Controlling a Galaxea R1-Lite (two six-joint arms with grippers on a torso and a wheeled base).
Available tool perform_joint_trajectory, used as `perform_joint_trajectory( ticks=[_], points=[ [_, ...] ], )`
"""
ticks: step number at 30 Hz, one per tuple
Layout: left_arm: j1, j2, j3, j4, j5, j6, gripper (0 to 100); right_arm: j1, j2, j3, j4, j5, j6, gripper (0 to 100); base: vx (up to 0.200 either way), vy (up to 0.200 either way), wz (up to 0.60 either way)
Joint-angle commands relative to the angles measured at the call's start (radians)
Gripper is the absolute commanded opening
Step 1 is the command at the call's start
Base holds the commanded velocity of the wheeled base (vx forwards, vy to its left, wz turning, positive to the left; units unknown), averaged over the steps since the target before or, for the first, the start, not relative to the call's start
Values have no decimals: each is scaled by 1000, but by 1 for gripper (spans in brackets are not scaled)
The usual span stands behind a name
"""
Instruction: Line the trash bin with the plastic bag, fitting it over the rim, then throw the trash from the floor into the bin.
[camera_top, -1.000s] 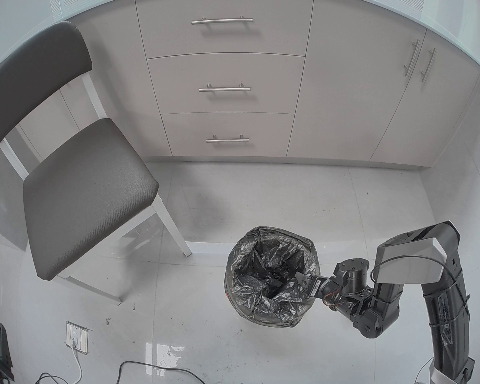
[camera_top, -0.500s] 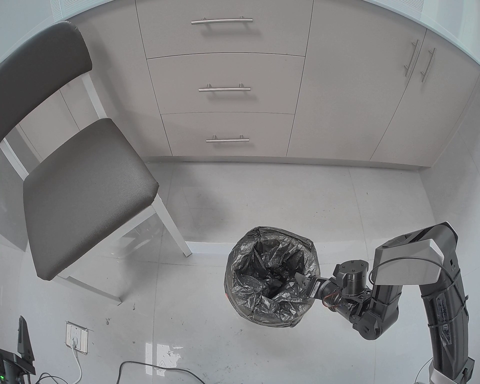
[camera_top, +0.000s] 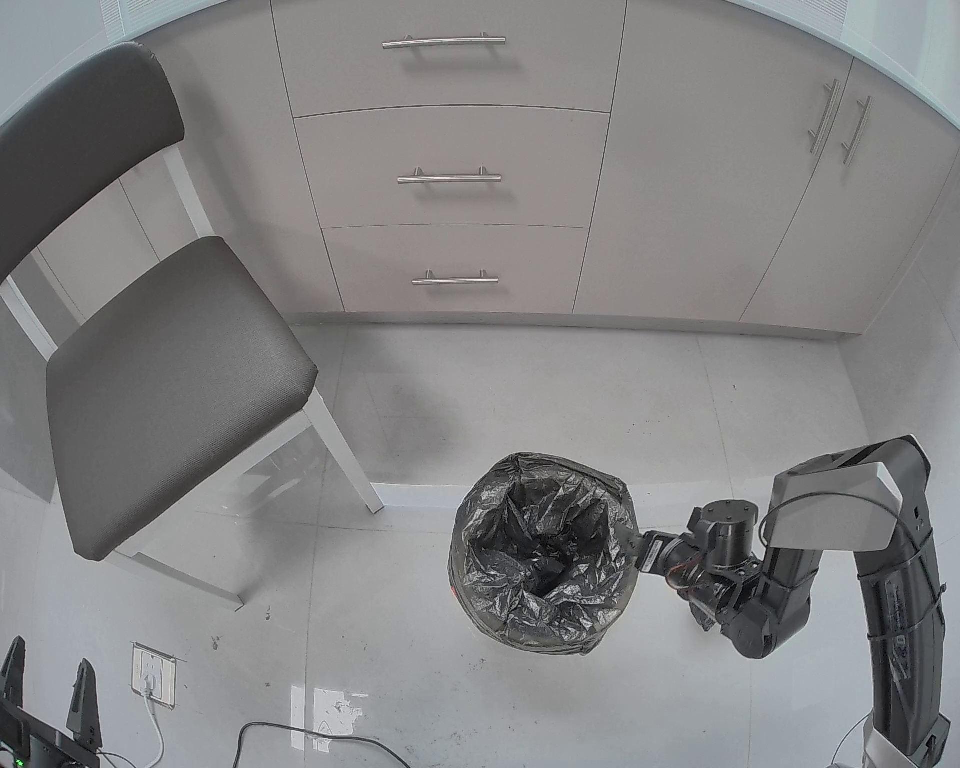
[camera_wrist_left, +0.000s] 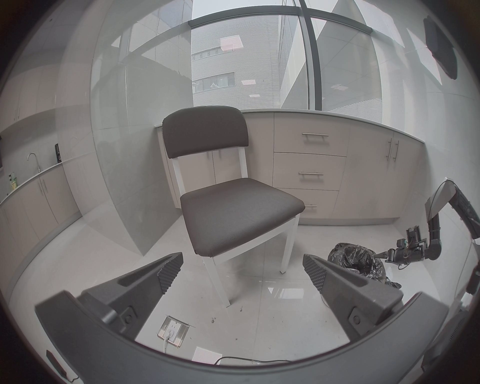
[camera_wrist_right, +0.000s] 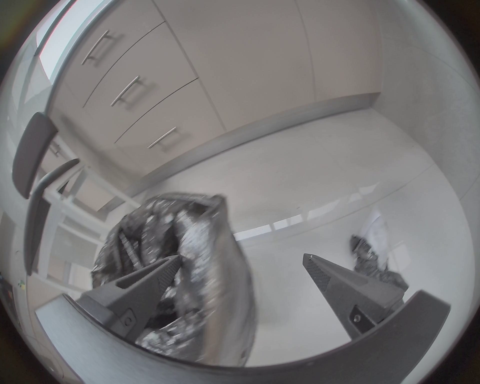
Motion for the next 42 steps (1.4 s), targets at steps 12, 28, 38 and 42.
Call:
perform_joint_trajectory(
  ticks=[12,28,38,42],
  points=[
    [0,-10,2,-2,30,-5,100,-279,-29,-216,270,14,-14,100,0,0,0],
    [-2,-10,7,-7,-36,-14,100,-252,14,-455,525,-5,-10,100,0,0,0],
    [-2,-10,25,-9,-131,14,100,-313,193,-901,945,-62,-10,100,0,0,0],
    [-2,-10,25,-9,-131,10,100,-328,205,-970,1014,-54,1,100,0,0,0]
  ],
)
